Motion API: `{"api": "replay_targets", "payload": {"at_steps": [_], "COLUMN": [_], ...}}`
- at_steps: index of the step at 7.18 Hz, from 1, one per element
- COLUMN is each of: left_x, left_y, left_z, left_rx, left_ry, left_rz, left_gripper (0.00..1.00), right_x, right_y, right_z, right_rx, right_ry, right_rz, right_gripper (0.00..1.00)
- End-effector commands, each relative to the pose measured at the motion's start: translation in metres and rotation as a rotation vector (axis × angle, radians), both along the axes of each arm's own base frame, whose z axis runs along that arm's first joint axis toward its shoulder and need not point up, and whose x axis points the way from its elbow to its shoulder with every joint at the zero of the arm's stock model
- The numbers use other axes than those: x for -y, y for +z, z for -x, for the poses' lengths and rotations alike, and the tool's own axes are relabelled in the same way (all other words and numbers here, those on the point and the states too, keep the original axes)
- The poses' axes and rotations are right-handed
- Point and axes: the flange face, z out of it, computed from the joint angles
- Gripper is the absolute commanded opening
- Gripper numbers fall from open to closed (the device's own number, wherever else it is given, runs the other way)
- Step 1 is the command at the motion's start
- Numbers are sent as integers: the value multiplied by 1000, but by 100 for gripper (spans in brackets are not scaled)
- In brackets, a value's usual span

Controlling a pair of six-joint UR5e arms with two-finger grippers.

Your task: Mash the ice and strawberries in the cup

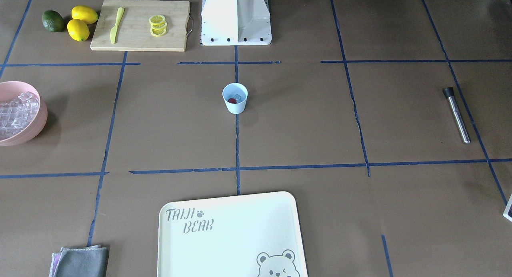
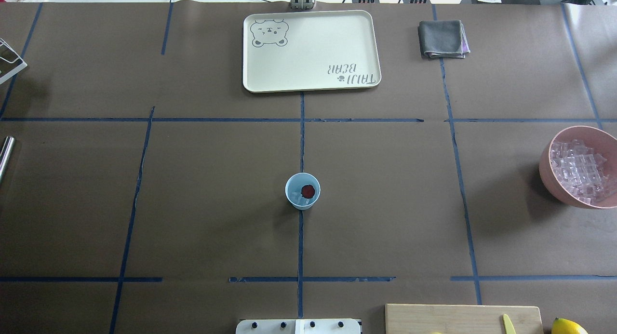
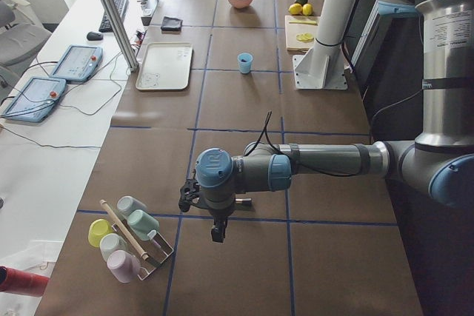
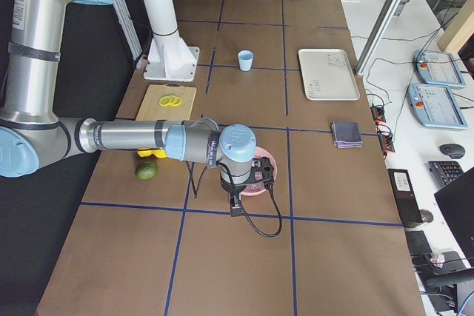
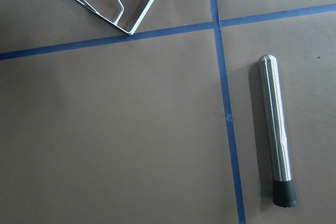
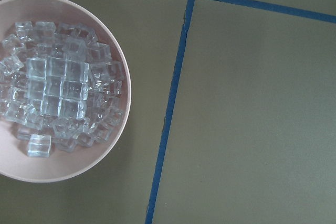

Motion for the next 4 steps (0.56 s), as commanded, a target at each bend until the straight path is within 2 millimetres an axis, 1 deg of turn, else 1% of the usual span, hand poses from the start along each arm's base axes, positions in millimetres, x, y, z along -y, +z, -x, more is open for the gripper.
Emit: {"api": "replay_targets", "payload": {"at_steps": [1,3,4], "left_x": [-2,-3,-6], "left_y": [2,0,0], "left_z": [0,0,0], "left_rx": [0,0,0], "left_ry": [0,0,0], "left_rz": [4,1,2], "left_gripper": [100,100,100], "right_x": [0,0,0], "right_y": [0,0,-1], "right_z": [0,0,0], "right_rx": [1,0,1], "right_ry": [0,0,1], "right_rz": [0,0,0], "right_gripper": [99,99,100]}}
